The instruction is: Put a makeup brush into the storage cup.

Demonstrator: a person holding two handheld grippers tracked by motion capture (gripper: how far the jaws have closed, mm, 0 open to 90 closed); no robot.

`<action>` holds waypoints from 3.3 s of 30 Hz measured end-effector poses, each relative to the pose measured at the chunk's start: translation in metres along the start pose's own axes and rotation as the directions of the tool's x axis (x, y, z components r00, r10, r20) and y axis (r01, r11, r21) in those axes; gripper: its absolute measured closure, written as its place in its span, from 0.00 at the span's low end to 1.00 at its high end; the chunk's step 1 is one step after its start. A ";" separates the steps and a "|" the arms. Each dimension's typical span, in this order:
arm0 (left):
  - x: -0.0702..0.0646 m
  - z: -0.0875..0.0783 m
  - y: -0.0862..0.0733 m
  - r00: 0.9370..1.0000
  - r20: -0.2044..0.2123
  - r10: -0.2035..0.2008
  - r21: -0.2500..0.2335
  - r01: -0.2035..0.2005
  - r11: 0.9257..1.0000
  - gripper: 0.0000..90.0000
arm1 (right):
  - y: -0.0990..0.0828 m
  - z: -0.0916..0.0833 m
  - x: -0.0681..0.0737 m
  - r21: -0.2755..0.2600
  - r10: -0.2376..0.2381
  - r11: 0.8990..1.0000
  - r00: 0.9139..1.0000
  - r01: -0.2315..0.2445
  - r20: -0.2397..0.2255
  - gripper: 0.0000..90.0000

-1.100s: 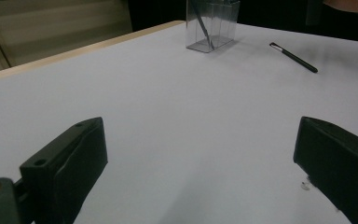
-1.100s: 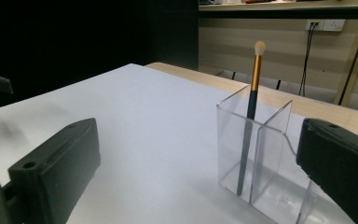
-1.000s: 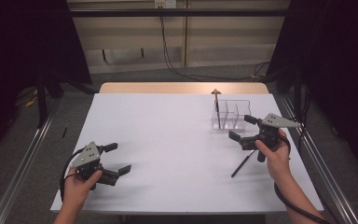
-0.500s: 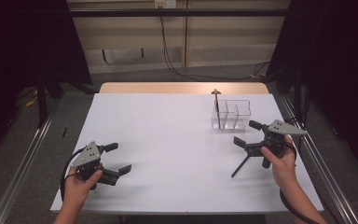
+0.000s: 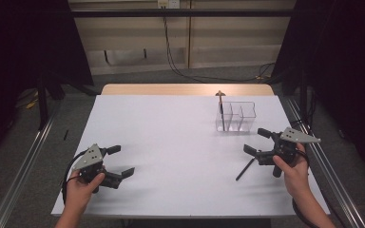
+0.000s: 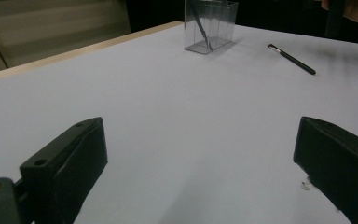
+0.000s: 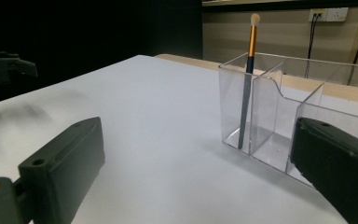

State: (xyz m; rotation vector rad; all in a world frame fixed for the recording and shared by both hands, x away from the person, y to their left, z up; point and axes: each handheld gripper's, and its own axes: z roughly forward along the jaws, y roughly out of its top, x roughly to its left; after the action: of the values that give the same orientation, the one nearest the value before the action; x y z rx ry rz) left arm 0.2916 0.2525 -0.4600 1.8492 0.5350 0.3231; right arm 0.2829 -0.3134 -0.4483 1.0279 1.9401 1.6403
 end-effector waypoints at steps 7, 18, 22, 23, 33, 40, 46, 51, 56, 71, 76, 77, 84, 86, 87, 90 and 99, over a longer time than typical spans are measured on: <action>0.000 0.000 0.000 1.000 -0.001 0.002 -0.002 -0.002 1.000 0.03 | -0.003 -0.008 0.002 0.003 -0.001 1.000 1.000 0.001 0.009 0.02; 0.000 0.000 0.001 1.000 0.001 0.009 -0.003 -0.009 1.000 0.03 | -0.011 -0.018 0.003 0.029 -0.013 0.999 1.000 0.013 0.021 0.02; 0.001 0.000 0.000 1.000 0.001 0.006 -0.002 -0.006 1.000 0.03 | -0.013 -0.024 0.003 0.036 -0.023 0.999 0.999 0.022 0.029 0.02; 0.001 0.000 0.000 1.000 0.002 0.005 -0.003 -0.005 1.000 0.03 | -0.013 -0.025 0.003 0.037 -0.017 0.999 0.999 0.016 0.029 0.02; 0.001 0.000 0.000 1.000 0.003 -0.003 -0.012 0.003 1.000 0.03 | -0.020 -0.038 0.004 0.058 -0.023 0.998 0.999 0.020 0.043 0.02; 0.002 -0.001 0.000 1.000 0.003 -0.006 -0.016 0.006 1.000 0.03 | -0.027 -0.047 0.005 0.081 -0.031 0.996 0.998 0.027 0.047 0.01; 0.002 -0.001 0.001 1.000 0.004 -0.002 -0.019 0.002 1.000 0.03 | -0.031 -0.054 0.007 0.074 -0.023 0.997 0.998 0.019 0.053 0.01; 0.003 0.001 0.001 1.000 0.009 0.002 -0.018 -0.002 1.000 0.03 | -0.038 -0.060 0.009 0.090 -0.008 0.996 0.998 0.003 0.054 0.01; 0.003 0.002 0.003 1.000 0.010 0.008 -0.018 -0.007 1.000 0.03 | -0.038 -0.064 0.009 0.077 -0.015 0.997 0.998 0.010 0.065 0.01; 0.003 0.002 0.002 1.000 0.008 0.003 -0.016 -0.003 1.000 0.03 | -0.036 -0.059 0.010 0.075 -0.025 0.997 0.998 0.020 0.061 0.01; 0.001 0.005 0.003 1.000 0.014 0.017 -0.004 -0.017 1.000 0.03 | -0.032 -0.054 0.010 0.061 -0.015 0.998 0.997 0.010 0.074 0.02; 0.000 0.005 0.003 1.000 0.016 0.016 -0.005 -0.016 1.000 0.03 | -0.031 -0.053 0.010 0.063 -0.016 0.998 0.997 0.011 0.072 0.02; 0.000 0.005 0.002 1.000 0.011 0.011 -0.001 -0.011 1.000 0.03 | -0.029 -0.043 0.008 0.068 -0.015 0.998 0.997 0.010 0.072 0.02; 0.000 0.006 0.002 1.000 0.014 0.016 0.004 -0.016 1.000 0.03 | -0.028 -0.039 0.006 0.073 -0.016 0.997 0.997 0.011 0.069 0.02; -0.001 0.006 0.002 1.000 0.017 0.014 0.004 -0.014 1.000 0.03 | -0.027 -0.037 0.006 0.075 -0.015 0.997 0.998 0.010 0.066 0.02; 0.000 0.007 0.001 1.000 0.020 0.015 0.005 -0.015 1.000 0.03 | -0.026 -0.034 0.005 0.074 -0.009 0.997 0.998 0.004 0.070 0.02; 0.001 0.007 0.002 1.000 0.021 0.010 0.000 -0.010 1.000 0.03 | -0.022 -0.018 0.005 0.091 -0.026 0.996 0.998 0.021 0.058 0.02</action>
State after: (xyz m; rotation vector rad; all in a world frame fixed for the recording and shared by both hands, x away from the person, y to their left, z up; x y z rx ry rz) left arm 0.2957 0.2466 -0.4604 1.8539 0.5113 0.3102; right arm 0.2605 -0.3229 -0.4641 1.0710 1.9953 1.5050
